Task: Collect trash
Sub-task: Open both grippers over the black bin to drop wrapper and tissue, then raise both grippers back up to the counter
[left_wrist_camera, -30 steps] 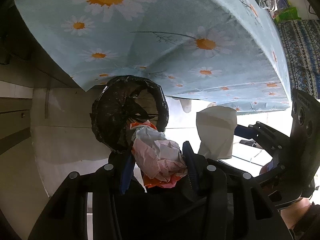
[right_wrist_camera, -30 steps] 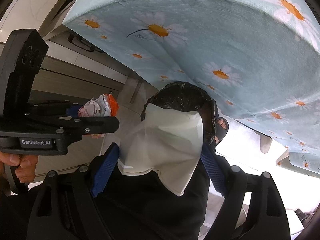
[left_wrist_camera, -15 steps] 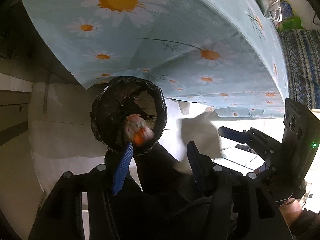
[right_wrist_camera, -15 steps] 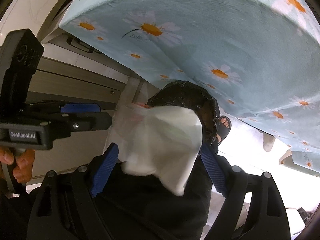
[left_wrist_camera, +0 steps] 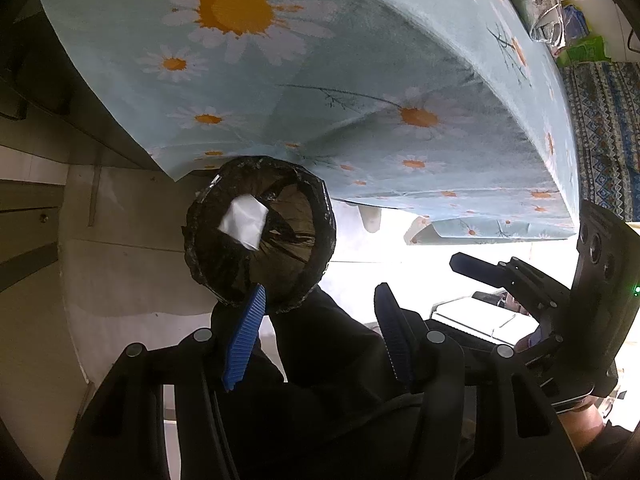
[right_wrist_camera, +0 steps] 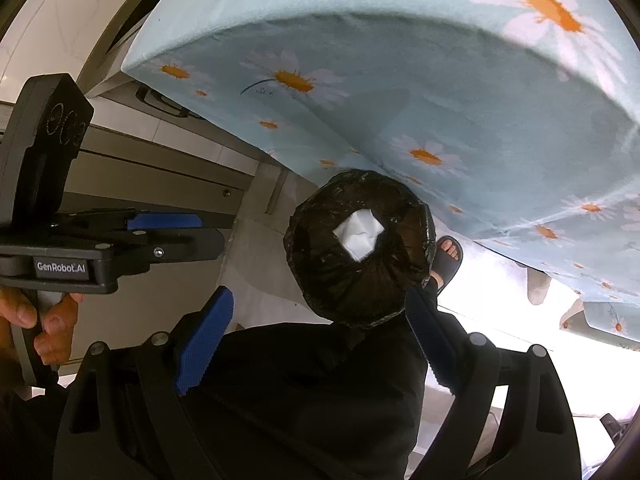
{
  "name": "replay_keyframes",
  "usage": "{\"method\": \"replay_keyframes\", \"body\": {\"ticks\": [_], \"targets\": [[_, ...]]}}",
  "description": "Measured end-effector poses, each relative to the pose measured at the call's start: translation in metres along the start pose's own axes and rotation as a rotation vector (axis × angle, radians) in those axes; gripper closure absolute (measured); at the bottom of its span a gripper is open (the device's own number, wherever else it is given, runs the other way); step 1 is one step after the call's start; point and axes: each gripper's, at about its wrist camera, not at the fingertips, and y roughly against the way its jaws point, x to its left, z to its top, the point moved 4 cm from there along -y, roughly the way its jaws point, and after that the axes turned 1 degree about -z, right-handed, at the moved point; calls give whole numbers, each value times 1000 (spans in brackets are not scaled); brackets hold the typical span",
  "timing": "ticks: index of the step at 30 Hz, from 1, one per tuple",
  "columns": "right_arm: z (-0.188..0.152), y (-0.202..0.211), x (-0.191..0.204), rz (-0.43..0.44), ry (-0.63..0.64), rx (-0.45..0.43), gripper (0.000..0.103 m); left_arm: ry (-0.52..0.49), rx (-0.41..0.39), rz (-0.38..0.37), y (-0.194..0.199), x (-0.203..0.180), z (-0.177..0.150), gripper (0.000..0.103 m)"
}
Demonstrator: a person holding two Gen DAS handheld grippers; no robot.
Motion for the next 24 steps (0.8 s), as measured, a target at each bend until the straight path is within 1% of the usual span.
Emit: {"method": "replay_keyframes", "body": {"ticks": [7, 11, 15, 17, 18, 19, 21, 22, 24], "targets": [[2, 24, 3, -27, 11, -62, 16, -16, -36, 7, 13, -4, 5, 48], [2, 43, 3, -50, -3, -117, 16, -35, -62, 2, 21, -7, 6, 48], [0, 66, 3, -72, -2, -187, 16, -78, -95, -2, 29, -12, 5, 48], [0, 80, 4, -58, -16, -219, 16, -97, -121, -1, 35, -16, 5, 48], [0, 87, 4, -51, -23, -234, 15, -105, -132, 2, 39, -17, 5, 48], [0, 92, 5, -40, -19, -251, 11, -116, -146, 6, 42, -19, 6, 48], [1, 108, 8, -54, -3, -302, 5, -136, -176, 8, 51, -22, 8, 48], [1, 117, 11, -65, 14, -331, 5, -139, -186, 7, 54, -23, 9, 48], [3, 127, 14, -82, 28, -353, 5, -156, -206, 23, 62, -27, 12, 48]]}}
